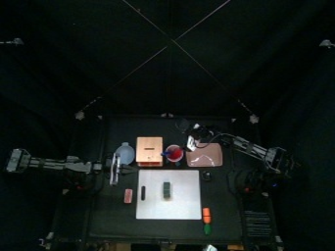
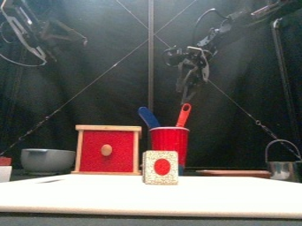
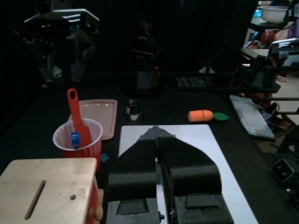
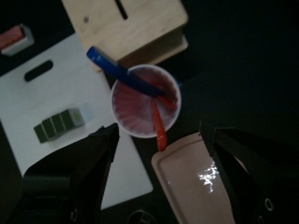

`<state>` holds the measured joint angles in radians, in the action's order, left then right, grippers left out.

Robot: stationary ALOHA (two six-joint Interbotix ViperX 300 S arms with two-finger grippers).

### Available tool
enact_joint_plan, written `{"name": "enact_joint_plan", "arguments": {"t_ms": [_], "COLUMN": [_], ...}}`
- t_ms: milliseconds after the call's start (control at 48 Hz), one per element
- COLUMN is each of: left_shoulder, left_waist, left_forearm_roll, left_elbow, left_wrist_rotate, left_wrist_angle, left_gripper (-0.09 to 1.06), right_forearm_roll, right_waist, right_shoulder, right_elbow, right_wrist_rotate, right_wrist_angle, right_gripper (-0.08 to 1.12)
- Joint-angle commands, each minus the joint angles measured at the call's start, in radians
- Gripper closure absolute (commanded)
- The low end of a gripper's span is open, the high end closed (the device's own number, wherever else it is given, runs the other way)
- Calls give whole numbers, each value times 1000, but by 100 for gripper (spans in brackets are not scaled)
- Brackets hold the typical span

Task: Cut the sushi into 4 pieces with the knife
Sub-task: Pick up the knife at its handle with right hand

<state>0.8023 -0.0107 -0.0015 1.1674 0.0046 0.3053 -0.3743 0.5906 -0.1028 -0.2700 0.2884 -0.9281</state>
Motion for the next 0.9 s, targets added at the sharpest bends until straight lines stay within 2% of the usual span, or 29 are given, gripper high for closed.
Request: {"name": "enact_joint_plan", "arguments": {"t_ms": [21,292,896], "left_shoulder": [-3,-3,-2], "left_waist": [-3,-5,-6], "left_forearm_roll": [-2,-2,-2], "left_elbow": [-12,-6,2], "left_wrist_rotate": [-2,-2,-2], "left_wrist_angle": [9,9,6], "left_gripper": [69,69,69], "right_forearm_roll": [-40,-31,-3], "right_waist": [29,37,5], "right_shoulder": [35,124,212], "right_elbow": [52,92,158], "right_wrist_rotate": [26,35,34], "right_wrist_angle": [-60,-114,-198], "right_gripper": [3,3,3]}}
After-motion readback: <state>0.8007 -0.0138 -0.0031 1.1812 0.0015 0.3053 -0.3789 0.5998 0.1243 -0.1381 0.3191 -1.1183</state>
